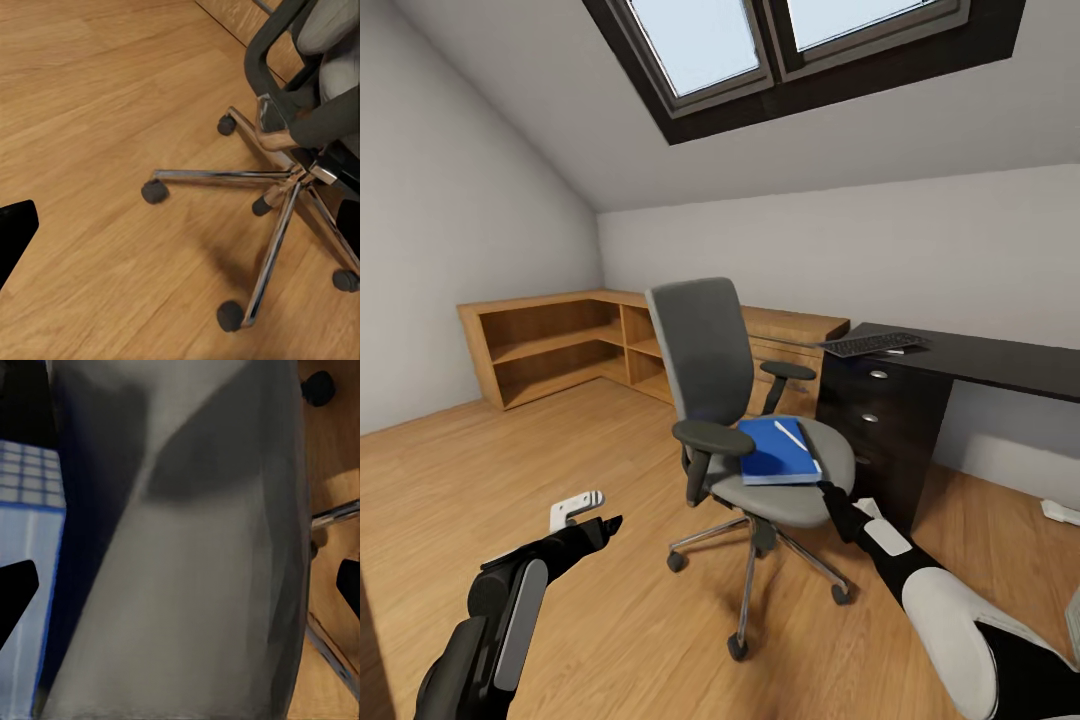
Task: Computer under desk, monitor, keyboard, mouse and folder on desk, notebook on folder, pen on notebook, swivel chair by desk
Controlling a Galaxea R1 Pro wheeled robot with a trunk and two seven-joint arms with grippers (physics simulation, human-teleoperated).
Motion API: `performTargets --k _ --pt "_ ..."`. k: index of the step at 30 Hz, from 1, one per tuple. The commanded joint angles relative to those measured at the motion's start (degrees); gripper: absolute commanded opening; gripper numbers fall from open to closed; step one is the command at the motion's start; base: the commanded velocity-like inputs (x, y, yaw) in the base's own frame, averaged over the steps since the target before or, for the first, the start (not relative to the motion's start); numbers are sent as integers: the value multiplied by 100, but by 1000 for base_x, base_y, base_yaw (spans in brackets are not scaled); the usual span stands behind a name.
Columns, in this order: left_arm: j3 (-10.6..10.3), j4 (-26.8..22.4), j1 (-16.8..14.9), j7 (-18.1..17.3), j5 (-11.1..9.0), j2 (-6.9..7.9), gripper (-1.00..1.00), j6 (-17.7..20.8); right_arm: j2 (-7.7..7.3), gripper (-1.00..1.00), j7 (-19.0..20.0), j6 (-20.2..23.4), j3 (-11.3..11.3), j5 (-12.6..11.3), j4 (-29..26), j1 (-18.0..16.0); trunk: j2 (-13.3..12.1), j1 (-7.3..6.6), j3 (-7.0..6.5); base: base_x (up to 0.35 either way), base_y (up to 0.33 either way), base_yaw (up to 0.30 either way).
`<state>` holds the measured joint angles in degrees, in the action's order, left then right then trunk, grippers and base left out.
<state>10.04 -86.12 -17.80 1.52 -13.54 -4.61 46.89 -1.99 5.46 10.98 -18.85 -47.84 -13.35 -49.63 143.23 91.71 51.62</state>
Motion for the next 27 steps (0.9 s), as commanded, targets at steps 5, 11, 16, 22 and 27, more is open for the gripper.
performTargets --k 5,11,16,22,27 --pt "9 -5 -4 7 -43 -5 100 31 12 100 17 148 -31 -15 -1 -3 3 -1 6 1 0 0" --pt "9 -5 -4 7 -43 -5 100 31 14 100 17 150 -31 -15 -1 -1 3 -1 6 201 79 0" --pt "7 -8 -4 12 -43 -9 100 31 49 100 17 150 -24 -15 -1 -3 3 -1 6 298 124 0" --pt "7 -5 -4 15 -43 -13 100 31 65 100 17 150 -23 -15 -1 -2 3 -1 6 290 127 0" --pt "-14 -2 -4 20 -43 -14 100 31 67 100 17 145 -22 -15 -1 -3 3 -1 6 276 102 0"
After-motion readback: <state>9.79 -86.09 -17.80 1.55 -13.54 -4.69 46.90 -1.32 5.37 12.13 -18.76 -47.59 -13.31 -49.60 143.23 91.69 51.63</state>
